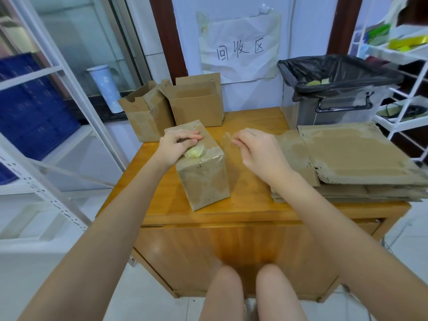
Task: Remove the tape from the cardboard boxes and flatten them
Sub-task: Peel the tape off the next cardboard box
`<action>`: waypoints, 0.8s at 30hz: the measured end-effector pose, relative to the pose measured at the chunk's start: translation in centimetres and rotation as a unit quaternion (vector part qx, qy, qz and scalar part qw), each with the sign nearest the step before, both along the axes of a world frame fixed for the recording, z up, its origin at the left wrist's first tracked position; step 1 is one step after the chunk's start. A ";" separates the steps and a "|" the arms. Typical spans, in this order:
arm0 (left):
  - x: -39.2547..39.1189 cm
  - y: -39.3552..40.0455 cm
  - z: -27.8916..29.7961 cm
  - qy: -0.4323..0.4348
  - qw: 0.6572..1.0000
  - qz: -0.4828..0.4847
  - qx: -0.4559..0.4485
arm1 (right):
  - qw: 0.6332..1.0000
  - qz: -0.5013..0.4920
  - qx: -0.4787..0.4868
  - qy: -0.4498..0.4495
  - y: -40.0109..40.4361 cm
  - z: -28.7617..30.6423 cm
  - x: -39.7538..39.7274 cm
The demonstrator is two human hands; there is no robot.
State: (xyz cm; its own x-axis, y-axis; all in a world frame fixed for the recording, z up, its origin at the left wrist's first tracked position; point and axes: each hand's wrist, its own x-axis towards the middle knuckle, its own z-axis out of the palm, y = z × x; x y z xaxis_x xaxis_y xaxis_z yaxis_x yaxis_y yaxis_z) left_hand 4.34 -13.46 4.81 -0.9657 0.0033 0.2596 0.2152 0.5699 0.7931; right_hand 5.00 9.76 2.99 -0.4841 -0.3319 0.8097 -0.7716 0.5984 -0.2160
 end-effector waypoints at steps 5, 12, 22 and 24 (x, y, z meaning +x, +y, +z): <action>-0.7 1.6 -0.4 0.033 0.994 0.104 -0.027 | 0.997 0.012 -0.052 -0.063 1.0 1.1 0.7; -0.6 4.0 -0.6 0.072 0.972 0.190 -0.121 | 0.931 0.034 -0.215 -0.293 1.4 2.0 0.6; -0.3 6.1 0.1 0.049 0.932 0.279 -0.227 | 0.891 0.084 -0.312 -0.317 1.0 3.8 1.3; -0.2 6.7 0.3 0.038 0.920 0.294 -0.256 | 0.891 0.085 -0.310 -0.321 1.0 4.0 1.3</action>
State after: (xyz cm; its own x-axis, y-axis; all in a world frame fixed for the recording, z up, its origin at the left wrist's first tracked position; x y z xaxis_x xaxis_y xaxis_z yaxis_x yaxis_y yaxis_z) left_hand 4.16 -6.78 5.13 -0.8182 -0.3735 0.4370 -0.2057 0.9001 0.3842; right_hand 6.34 10.76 6.95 -0.8985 -0.0298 0.4380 -0.4387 0.0956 -0.8935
